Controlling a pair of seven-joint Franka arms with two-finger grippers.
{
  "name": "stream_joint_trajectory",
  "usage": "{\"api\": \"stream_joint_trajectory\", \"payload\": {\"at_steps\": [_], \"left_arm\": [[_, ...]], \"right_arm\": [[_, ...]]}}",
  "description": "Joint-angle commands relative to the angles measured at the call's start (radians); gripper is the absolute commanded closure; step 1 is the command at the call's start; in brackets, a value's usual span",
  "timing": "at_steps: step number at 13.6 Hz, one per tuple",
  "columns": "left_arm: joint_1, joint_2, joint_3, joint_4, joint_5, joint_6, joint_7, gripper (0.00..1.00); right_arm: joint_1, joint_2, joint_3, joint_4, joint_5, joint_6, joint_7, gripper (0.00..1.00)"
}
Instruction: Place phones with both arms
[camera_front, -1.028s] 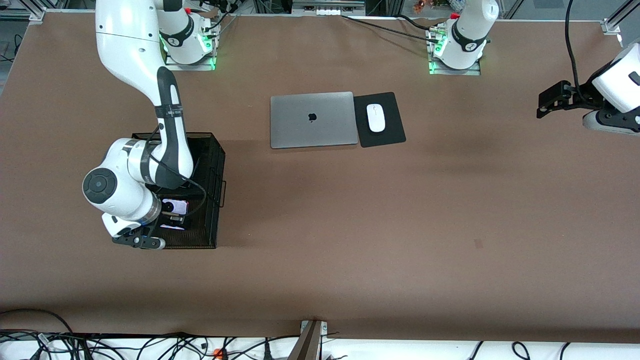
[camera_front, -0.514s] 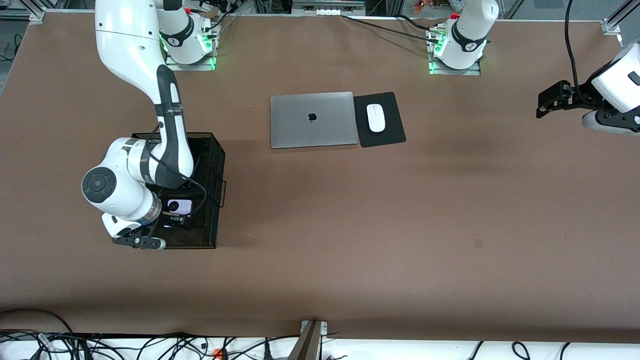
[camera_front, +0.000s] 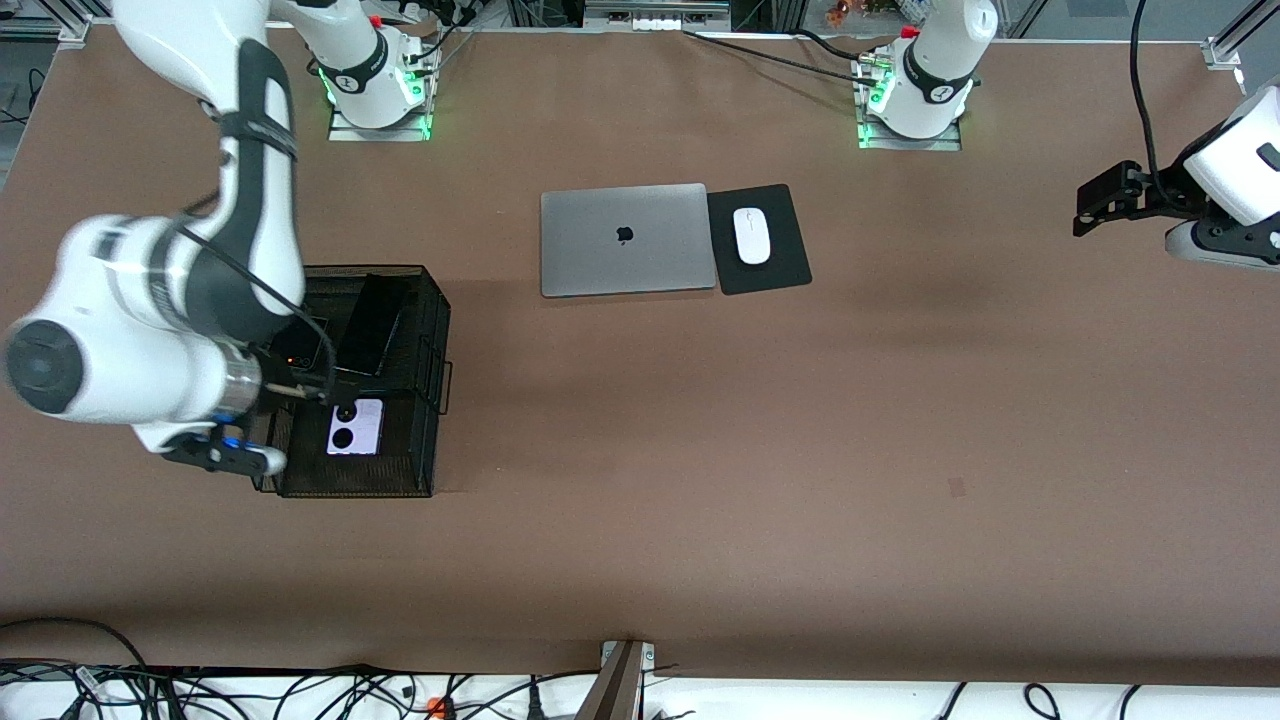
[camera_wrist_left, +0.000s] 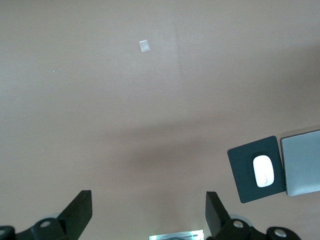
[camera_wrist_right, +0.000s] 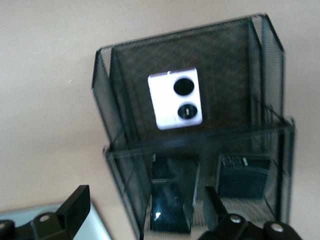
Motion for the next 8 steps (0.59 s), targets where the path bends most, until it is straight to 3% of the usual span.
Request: {"api": "stream_joint_trajectory", "payload": {"at_steps": [1, 6, 8], "left_arm": [[0.003, -0.017, -0.002, -0.006, 0.025, -0.010, 0.022, 0.00], [0.003, -0.016, -0.001, -0.006, 0.025, -0.009, 0.022, 0.00], [0.000, -0.016, -0.002, -0.006, 0.019, -0.009, 0.022, 0.00]], "right_arm": [[-0.076, 0.014, -0.003, 0.133, 0.036, -0.168, 0.015, 0.00], [-0.086, -0.051, -0.029, 0.143, 0.025, -0.242, 0.006, 0.00], [-0.113, -0.059, -0.009, 0.155, 0.025, -0.250, 0.010, 0.00]]}}
